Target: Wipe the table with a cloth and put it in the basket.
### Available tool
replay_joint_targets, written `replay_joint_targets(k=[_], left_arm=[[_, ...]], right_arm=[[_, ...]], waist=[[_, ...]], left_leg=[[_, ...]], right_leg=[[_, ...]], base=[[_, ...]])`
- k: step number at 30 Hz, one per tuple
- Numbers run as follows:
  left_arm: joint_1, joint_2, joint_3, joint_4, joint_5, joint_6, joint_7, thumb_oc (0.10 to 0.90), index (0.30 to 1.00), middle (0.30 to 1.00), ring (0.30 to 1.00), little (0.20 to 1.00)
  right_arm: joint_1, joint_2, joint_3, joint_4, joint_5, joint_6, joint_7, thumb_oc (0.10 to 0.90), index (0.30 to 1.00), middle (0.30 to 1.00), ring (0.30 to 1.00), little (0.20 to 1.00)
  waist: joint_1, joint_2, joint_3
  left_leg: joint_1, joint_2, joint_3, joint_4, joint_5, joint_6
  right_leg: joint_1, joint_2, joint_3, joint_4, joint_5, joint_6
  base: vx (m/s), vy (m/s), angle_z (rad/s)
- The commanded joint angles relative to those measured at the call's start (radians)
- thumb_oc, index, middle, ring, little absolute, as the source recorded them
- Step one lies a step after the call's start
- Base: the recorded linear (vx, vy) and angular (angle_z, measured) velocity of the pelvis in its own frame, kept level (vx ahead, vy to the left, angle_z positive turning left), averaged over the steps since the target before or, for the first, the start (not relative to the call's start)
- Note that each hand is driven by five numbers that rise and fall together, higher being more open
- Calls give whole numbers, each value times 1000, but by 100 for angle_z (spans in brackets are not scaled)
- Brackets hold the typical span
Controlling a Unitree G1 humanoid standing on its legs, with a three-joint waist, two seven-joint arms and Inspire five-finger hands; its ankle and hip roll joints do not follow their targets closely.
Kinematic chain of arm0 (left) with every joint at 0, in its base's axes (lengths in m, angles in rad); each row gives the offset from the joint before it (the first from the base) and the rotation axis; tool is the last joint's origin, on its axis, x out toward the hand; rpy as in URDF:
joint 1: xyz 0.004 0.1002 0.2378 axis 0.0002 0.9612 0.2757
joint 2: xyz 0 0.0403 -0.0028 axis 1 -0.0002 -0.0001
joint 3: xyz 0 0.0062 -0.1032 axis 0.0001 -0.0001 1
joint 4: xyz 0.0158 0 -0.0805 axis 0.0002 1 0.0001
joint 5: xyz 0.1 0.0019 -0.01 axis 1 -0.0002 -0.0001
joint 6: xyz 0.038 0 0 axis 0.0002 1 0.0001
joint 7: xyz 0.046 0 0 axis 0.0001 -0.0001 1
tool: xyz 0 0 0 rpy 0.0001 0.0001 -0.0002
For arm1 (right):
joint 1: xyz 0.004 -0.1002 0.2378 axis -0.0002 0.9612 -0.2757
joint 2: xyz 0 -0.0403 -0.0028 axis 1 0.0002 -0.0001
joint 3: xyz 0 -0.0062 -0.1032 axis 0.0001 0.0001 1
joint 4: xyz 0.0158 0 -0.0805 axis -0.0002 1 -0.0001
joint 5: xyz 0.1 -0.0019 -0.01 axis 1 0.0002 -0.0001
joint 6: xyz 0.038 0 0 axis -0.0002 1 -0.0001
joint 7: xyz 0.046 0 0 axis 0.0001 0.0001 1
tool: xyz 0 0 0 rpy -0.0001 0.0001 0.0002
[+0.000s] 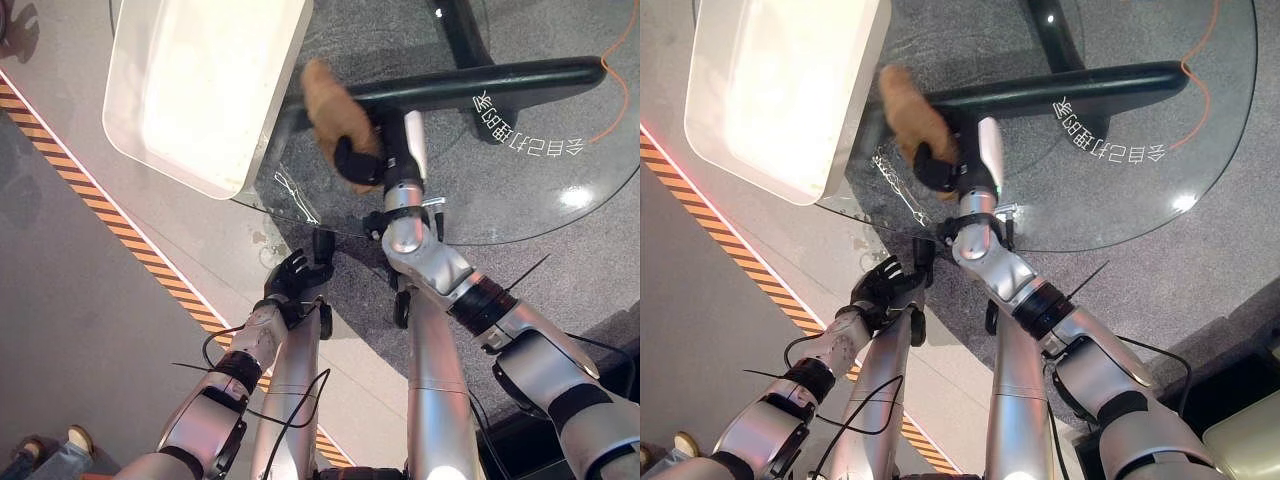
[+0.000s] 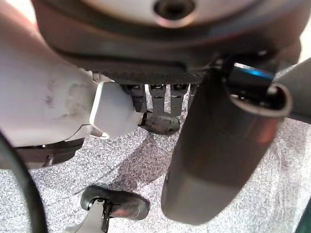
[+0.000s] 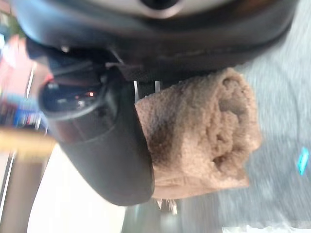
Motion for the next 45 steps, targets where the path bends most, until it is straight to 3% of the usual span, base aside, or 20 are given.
replay_joint_targets(k=[1, 7, 18, 23, 26, 34, 42, 45], left_arm=[[40, 9, 20, 50, -4, 22, 15, 800, 900, 900, 900, 900], [19, 19, 35, 82, 11, 30, 12, 800, 900, 900, 900, 900], [-26, 30, 37, 122, -1, 22, 22, 800, 900, 900, 900, 900], [-32, 28, 35, 136, -15, 11, 22, 800, 900, 900, 900, 900], [-36, 24, 37, 143, -23, 4, 16, 800, 900, 900, 900, 900], [-50, 25, 47, 162, -44, 1, -1, 800, 900, 900, 900, 900], [-60, 12, 49, 176, -53, -6, 1, 800, 900, 900, 900, 900], [-58, 2, 43, 169, -60, -10, 10, 800, 900, 900, 900, 900]], right_arm=[[-3, -72, -91, 65, 36, 40, -95, 100, 300, 300, 300, 200], [-49, -128, -177, 160, 92, 35, -148, 100, 300, 300, 300, 200], [-49, -193, -280, 330, 213, -75, -223, 100, 300, 300, 300, 200], [-30, -206, -313, 356, 236, -113, -297, 100, 300, 300, 300, 200], [-21, -208, -326, 364, 231, -132, -280, 100, 300, 300, 300, 200], [-41, -197, -304, 338, 185, -128, -254, 100, 300, 300, 300, 200], [-54, -169, -314, 341, 171, -136, -384, 100, 300, 300, 300, 200], [-52, -172, -315, 328, 151, -137, -337, 100, 300, 300, 300, 200]], waist=[[-3, 26, -16], [3, 10, -16], [-4, -11, -16], [-12, -8, -16], [-16, -4, -16], [-22, 6, -16], [-21, 11, -16], [-23, 15, -16]], left_leg=[[-31, -4, 48, 83, -97, 34], [-40, 6, 54, 95, -107, 40], [-39, 13, 62, 80, -114, 44], [-37, 16, 68, 72, -114, 43], [-33, 16, 70, 61, -111, 43], [-18, 13, 72, 36, -100, 37], [-17, 14, 71, 33, -101, 37], [-16, 11, 71, 29, -99, 38]], right_leg=[[-59, 40, 148, -150, 130, 78], [-66, 26, 128, -134, 130, 83], [-65, 18, 112, -137, 128, 91], [-64, 17, 114, -146, 126, 92], [-61, 18, 116, -155, 125, 93], [-45, 23, 124, -182, 123, 92], [-42, 25, 129, -188, 118, 89], [-41, 27, 130, -192, 119, 89]], base=[[9, -35, 0], [8, -51, -2], [-4, -34, -5], [-1, 13, -7], [-6, 37, -8], [-6, 37, -5], [2, 12, 0], [8, 37, 1]])
